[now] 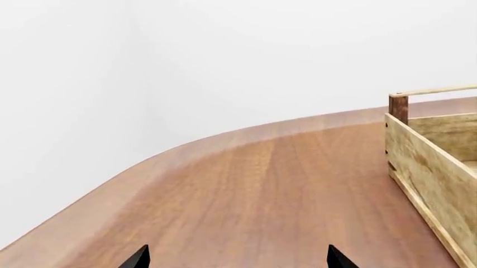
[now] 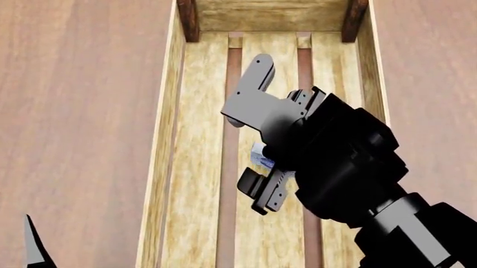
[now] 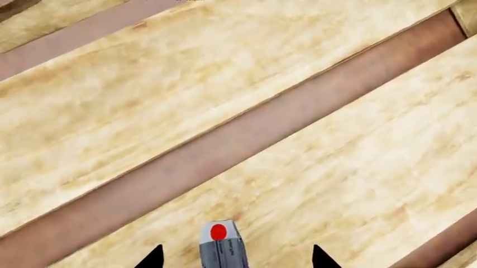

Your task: Pick up the cream cheese and put it in the tray.

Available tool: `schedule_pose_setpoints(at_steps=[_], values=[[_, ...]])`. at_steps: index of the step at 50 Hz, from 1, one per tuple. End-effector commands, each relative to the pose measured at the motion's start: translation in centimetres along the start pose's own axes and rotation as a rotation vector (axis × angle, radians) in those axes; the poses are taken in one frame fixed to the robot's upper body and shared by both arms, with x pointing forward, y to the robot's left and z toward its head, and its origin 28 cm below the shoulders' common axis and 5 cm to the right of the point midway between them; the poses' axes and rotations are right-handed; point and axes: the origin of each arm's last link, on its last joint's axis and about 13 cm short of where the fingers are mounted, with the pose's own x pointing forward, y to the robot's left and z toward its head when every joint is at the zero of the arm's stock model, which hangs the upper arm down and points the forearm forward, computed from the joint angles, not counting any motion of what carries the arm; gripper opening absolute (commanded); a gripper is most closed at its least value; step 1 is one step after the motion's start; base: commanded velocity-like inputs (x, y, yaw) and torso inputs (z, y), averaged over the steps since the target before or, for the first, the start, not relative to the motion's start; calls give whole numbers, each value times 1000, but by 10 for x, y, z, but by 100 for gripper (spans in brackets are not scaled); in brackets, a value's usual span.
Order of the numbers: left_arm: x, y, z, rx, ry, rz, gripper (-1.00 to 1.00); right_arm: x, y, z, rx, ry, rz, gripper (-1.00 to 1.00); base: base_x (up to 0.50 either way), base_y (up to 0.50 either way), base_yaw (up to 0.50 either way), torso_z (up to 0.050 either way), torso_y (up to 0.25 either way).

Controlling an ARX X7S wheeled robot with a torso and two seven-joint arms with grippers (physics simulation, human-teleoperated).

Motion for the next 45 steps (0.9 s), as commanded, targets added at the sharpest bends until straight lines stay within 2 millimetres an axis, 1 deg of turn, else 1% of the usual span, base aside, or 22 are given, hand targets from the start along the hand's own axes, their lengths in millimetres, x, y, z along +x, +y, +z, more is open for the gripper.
schedule_pose_setpoints(at_steps=[1, 4, 8, 18, 25, 26, 27, 30, 32, 35, 41, 45], values=[[0, 0, 1, 0, 0, 0, 100, -11, 8, 0, 30, -5, 55, 100, 0, 0, 0, 0, 0], [0, 0, 1, 1, -2, 1, 100, -24, 6, 2, 27, -16, 31, 100, 0, 0, 0, 0, 0], [0, 0, 1, 3, -4, -2, 100, -34, 4, 2, 35, -23, 4, 100, 0, 0, 0, 0, 0], [0, -1, -1, 13, 0, -7, 100, -48, 3, 0, 29, -38, -25, 100, 0, 0, 0, 0, 0], [1, -1, 1, 15, -3, -4, 100, -59, 7, 1, 4, -38, -40, 100, 0, 0, 0, 0, 0], [1, -1, 1, 17, -4, -4, 100, -63, 8, 2, -3, -43, -49, 100, 0, 0, 0, 0, 0], [1, -1, 1, 17, -4, -4, 100, -63, 8, 2, -3, -43, -49, 100, 0, 0, 0, 0, 0], [2, 0, 2, 18, -6, 3, 100, -76, 10, 1, -17, -69, -78, 100, 0, 0, 0, 0, 0], [4, 1, 3, 20, -7, 6, 100, -82, 10, -1, -13, -91, -89, 100, 0, 0, 0, 0, 0], [5, 3, 6, 25, -18, 15, 100, -86, 10, -6, -3, -103, -110, 100, 0, 0, 0, 0, 0], [8, 7, 8, 34, -25, 37, 100, -99, 10, -17, 48, -189, -153, 100, 0, 0, 0, 0, 0], [8, 7, 7, 41, -24, 43, 100, -111, 8, -35, 108, -223, -203, 100, 0, 0, 0, 0, 0]])
